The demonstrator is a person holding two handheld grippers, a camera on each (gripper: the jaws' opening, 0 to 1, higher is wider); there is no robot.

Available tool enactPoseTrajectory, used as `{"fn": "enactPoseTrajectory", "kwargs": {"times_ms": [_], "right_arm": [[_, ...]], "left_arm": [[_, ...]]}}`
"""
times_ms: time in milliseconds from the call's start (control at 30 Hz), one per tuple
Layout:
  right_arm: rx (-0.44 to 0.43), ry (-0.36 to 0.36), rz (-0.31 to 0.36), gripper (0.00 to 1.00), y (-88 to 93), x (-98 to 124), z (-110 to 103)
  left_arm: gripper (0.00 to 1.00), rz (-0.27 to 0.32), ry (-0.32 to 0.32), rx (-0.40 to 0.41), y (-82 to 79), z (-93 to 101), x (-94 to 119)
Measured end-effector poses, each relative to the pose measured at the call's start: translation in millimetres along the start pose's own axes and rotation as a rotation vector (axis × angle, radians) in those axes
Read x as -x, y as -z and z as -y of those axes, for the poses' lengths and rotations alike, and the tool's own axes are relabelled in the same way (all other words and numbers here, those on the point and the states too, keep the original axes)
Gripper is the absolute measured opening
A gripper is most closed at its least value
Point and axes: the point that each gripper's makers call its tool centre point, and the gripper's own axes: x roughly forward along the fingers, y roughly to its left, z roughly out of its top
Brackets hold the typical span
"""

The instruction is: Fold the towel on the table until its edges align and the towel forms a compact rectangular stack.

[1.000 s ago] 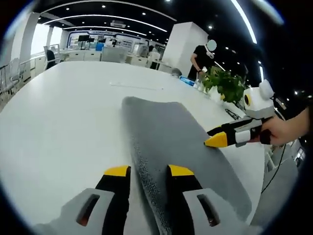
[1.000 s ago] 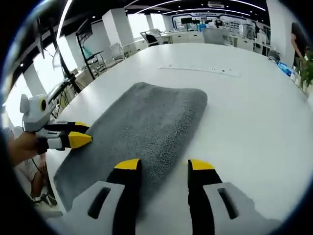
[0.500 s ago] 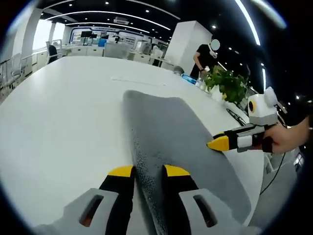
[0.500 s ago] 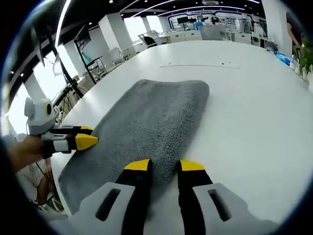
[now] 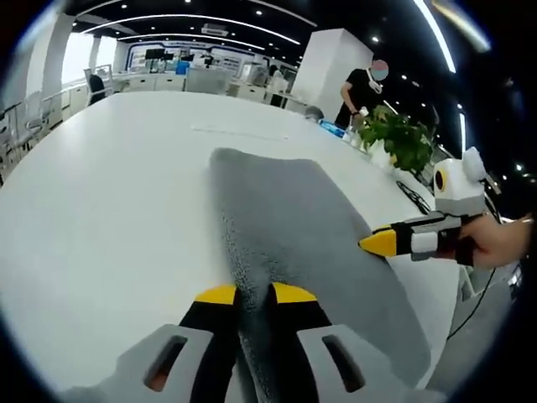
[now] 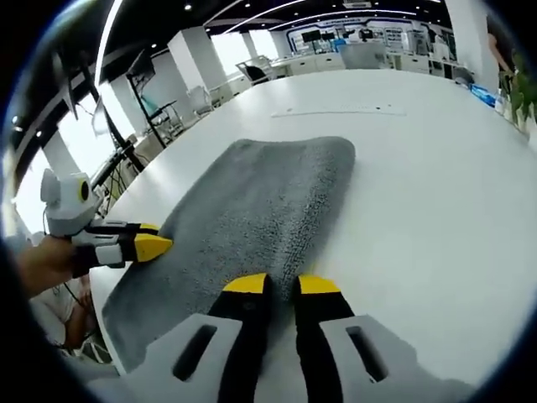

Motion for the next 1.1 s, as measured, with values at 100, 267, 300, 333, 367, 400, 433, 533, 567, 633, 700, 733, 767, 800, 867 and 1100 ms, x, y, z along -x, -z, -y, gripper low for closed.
{"fn": "enactPoseTrajectory", "kwargs": {"times_ms": [100,267,300,333,367,400,433,533,567,633,700,733,767,800,867,1100], "right_arm": [[-0.005,0.010,0.006,0.09,1.6,4.4,6.8],[0.001,0.044,0.011,0.08,6.3,13.9,24.1],[0.000,0.049,0.013,0.08,7.1,15.8,27.2],[-0.005,0.055,0.015,0.07,8.7,19.7,32.1],[-0.010,0.059,0.017,0.07,9.6,21.8,35.1],[-0.014,0.062,0.018,0.07,10.8,23.9,37.9],[-0.017,0.068,0.018,0.07,12.4,27.3,41.6],[-0.017,0.084,0.020,0.07,16.2,33.8,49.9],[-0.022,0.093,0.021,0.07,18.4,37.5,53.2],[-0.025,0.104,0.022,0.07,21.5,43.0,60.0],[-0.033,0.112,0.024,0.07,27.4,50.5,62.0],[-0.038,0.116,0.025,0.07,27.8,52.5,66.1],[-0.042,0.119,0.025,0.07,29.1,54.8,68.6],[-0.043,0.124,0.026,0.07,29.5,57.2,74.6],[-0.042,0.133,0.025,0.07,35.7,64.0,72.7],[-0.063,0.159,0.035,0.08,40.2,73.4,87.6]], "left_arm": [[0.13,-0.002,0.002,-0.008,1.9,10.1,-0.6],[0.12,0.005,0.037,-0.032,9.2,36.9,-4.0],[0.12,0.004,0.048,-0.027,10.2,41.0,-4.8],[0.12,0.004,0.056,-0.022,11.0,45.0,-5.6],[0.12,0.003,0.064,-0.021,11.8,50.0,-6.9],[0.12,0.001,0.069,-0.022,12.2,53.6,-7.8],[0.12,-0.003,0.076,-0.026,12.8,59.5,-9.1],[0.12,-0.010,0.084,-0.040,12.4,64.6,-13.8],[0.12,-0.013,0.090,-0.044,13.1,72.5,-16.5],[0.12,-0.017,0.103,-0.049,14.6,80.6,-17.4],[0.12,-0.021,0.116,-0.050,17.0,87.3,-17.8],[0.12,-0.023,0.125,-0.054,18.7,92.5,-18.1],[0.12,-0.023,0.130,-0.056,19.6,94.6,-19.0],[0.12,-0.025,0.137,-0.059,21.2,100.3,-19.4],[0.12,-0.029,0.148,-0.064,24.3,110.2,-19.3],[0.12,-0.028,0.179,-0.073,26.3,125.0,-23.1]]}}
